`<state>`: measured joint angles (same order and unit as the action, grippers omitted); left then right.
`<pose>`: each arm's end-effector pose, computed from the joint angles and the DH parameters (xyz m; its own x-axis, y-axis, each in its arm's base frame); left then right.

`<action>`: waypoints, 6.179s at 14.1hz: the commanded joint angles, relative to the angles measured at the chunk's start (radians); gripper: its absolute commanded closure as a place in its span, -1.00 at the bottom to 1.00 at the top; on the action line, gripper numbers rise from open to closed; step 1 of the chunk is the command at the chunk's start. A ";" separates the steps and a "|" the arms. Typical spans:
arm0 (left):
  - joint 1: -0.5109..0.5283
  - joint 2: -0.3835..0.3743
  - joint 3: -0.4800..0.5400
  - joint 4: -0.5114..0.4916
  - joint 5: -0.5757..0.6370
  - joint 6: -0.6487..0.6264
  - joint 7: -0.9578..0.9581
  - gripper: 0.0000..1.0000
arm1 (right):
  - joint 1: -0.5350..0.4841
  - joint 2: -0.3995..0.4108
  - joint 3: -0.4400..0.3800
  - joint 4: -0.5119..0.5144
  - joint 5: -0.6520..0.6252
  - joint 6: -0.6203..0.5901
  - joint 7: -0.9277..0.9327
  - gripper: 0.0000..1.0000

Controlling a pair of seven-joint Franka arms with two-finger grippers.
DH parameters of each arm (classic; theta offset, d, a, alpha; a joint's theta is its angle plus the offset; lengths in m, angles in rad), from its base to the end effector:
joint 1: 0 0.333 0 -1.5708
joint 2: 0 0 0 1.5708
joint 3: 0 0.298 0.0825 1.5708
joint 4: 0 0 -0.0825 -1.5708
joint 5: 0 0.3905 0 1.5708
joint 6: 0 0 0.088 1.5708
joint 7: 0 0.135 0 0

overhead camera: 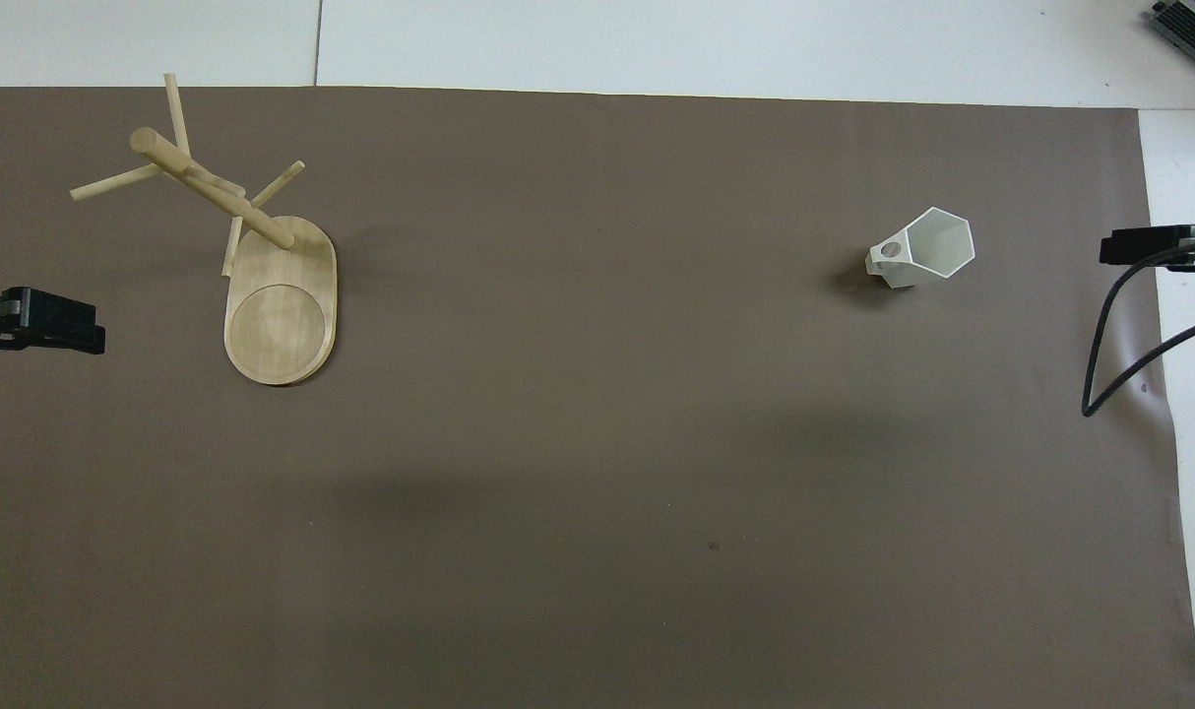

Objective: Hang cup on rack
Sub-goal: 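Reach the right gripper to the white cup's handle, then close the right gripper on the white cup's handle, then lift the cup with the right gripper while the left gripper approaches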

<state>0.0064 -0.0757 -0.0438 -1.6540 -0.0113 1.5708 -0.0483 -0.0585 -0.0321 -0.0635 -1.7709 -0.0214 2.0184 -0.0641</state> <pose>0.5374 -0.0224 0.5803 0.9999 0.0111 -0.0079 0.0111 -0.9999 0.0076 0.5889 -0.0744 0.5440 0.9607 -0.0445 0.2740 -0.0567 -0.9977 0.0367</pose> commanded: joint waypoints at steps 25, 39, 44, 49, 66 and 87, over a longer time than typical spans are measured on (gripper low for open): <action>-0.005 -0.018 0.002 -0.012 0.022 -0.012 -0.012 -1.00 | 0.008 0.334 0.005 -0.162 0.003 0.612 0.041 -1.00; -0.017 -0.016 0.001 -0.012 0.022 0.002 -0.008 -1.00 | 0.011 0.390 0.028 -0.151 0.003 0.662 0.096 -1.00; -0.019 -0.018 0.001 -0.013 0.022 -0.017 -0.015 -1.00 | 0.011 0.386 0.034 -0.151 0.003 0.654 0.095 -0.60; -0.019 -0.033 -0.002 -0.050 0.019 -0.006 -0.015 -1.00 | 0.009 0.382 0.034 -0.150 0.001 0.631 0.087 0.01; -0.019 -0.067 -0.004 -0.110 0.016 -0.026 -0.018 -1.00 | 0.009 0.374 0.051 -0.107 0.001 0.556 0.090 1.00; -0.019 -0.096 -0.010 -0.153 -0.130 -0.092 -0.280 -1.00 | -0.006 0.153 0.093 0.042 0.067 0.001 0.098 1.00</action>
<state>-0.0047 -0.1338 -0.0634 -1.7684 -0.1050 1.5172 -0.2783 -0.0541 0.1577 0.0285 -1.7253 0.0334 2.0569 0.0185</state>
